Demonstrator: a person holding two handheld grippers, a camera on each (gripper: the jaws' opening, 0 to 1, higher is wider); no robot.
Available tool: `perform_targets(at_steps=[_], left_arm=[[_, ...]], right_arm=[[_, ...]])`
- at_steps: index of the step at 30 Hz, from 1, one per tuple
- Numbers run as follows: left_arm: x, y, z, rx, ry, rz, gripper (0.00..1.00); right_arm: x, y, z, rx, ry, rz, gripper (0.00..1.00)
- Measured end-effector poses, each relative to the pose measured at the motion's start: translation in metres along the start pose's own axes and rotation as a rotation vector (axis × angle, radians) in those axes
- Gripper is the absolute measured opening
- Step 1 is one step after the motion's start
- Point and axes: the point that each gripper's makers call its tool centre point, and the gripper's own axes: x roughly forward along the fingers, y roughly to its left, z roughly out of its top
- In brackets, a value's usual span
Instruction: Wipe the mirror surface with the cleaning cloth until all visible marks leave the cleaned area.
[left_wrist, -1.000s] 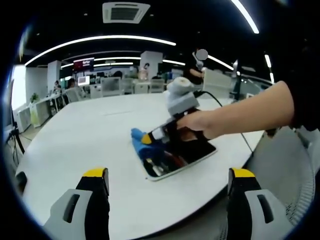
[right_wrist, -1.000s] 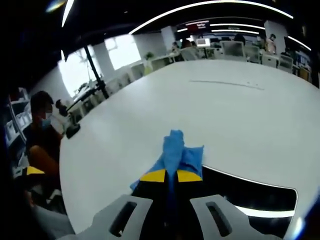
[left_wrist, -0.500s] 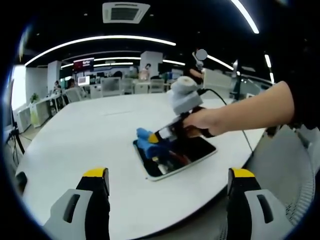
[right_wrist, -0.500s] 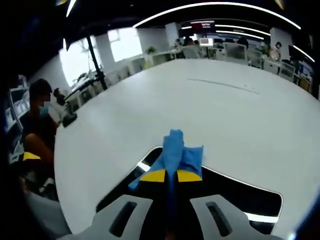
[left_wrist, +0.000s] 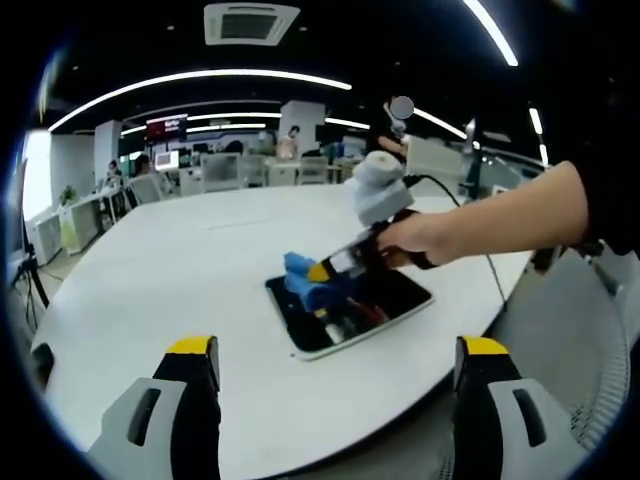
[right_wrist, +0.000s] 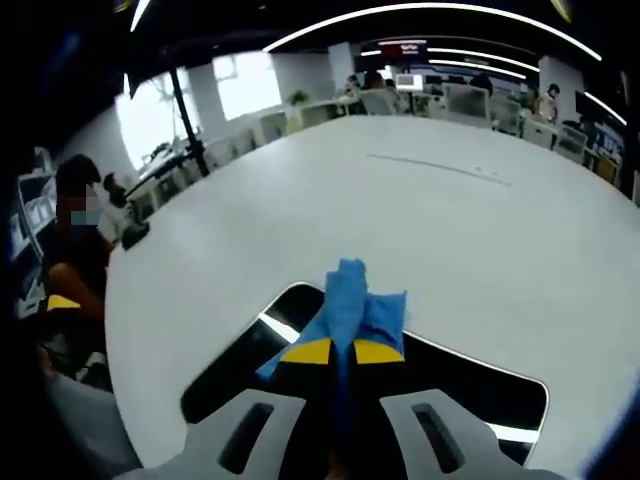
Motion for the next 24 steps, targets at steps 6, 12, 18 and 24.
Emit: perform_targets(at_steps=[6,12,18,24], left_arm=[[0.0,0.0,0.0,0.0,0.001,0.001,0.98],[0.0,0.0,0.0,0.0,-0.001,0.002,0.98],[-0.001,0.0,0.001,0.0,-0.01,0.002,0.98],[-0.001,0.001,0.002,0.002,-0.016,0.006,0.99]], right_arm=[[-0.003,0.003,-0.001,0.015,-0.002,0.0,0.01],[-0.006,0.007,-0.004,0.008,0.011,0.016,0.01],[-0.008,0.01,-0.008,-0.008,0.021,0.033,0.01],[-0.017,0.019,-0.015,-0.039,0.026,0.051,0.01]])
